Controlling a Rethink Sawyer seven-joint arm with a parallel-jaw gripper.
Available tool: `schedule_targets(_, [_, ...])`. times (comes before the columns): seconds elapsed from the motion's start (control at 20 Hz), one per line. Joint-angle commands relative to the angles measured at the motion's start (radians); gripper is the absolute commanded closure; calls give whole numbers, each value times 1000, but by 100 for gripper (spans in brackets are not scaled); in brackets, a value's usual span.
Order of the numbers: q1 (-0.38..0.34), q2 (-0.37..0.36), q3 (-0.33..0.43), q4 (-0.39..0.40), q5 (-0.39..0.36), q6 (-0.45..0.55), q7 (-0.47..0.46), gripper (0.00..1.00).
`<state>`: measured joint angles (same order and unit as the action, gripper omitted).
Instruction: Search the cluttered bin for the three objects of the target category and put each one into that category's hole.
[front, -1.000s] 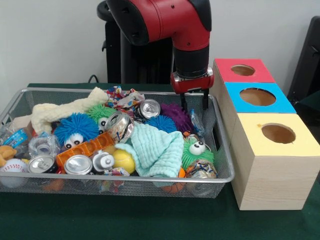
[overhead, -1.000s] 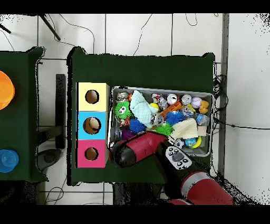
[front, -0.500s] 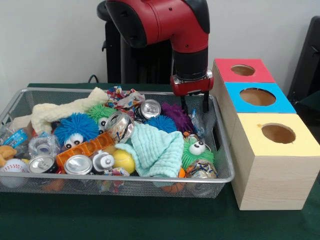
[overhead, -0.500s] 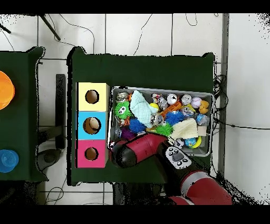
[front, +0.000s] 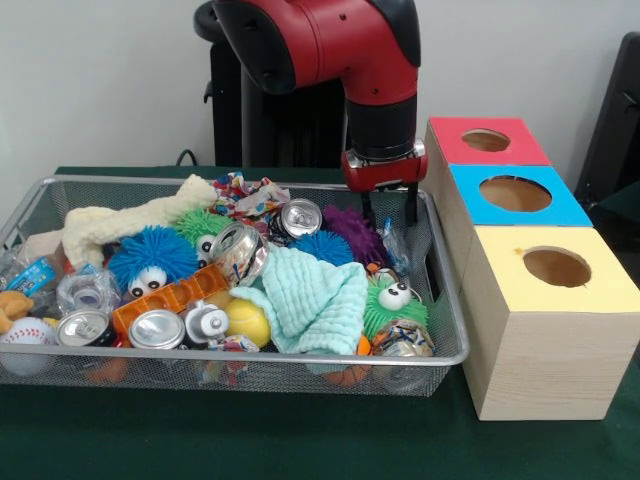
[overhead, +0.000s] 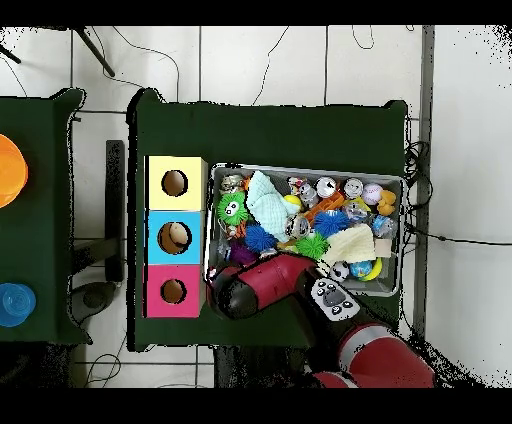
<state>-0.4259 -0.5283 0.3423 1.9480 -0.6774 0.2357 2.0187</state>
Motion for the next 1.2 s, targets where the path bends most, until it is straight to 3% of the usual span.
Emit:
schedule_targets(0.05, [23, 30, -7, -93, 0, -92, 88, 0])
schedule_targets(0.4, [48, 15, -49, -82, 6, -208, 135, 0])
schedule_targets(1.2, [143, 29, -187, -86, 45, -452, 139, 0])
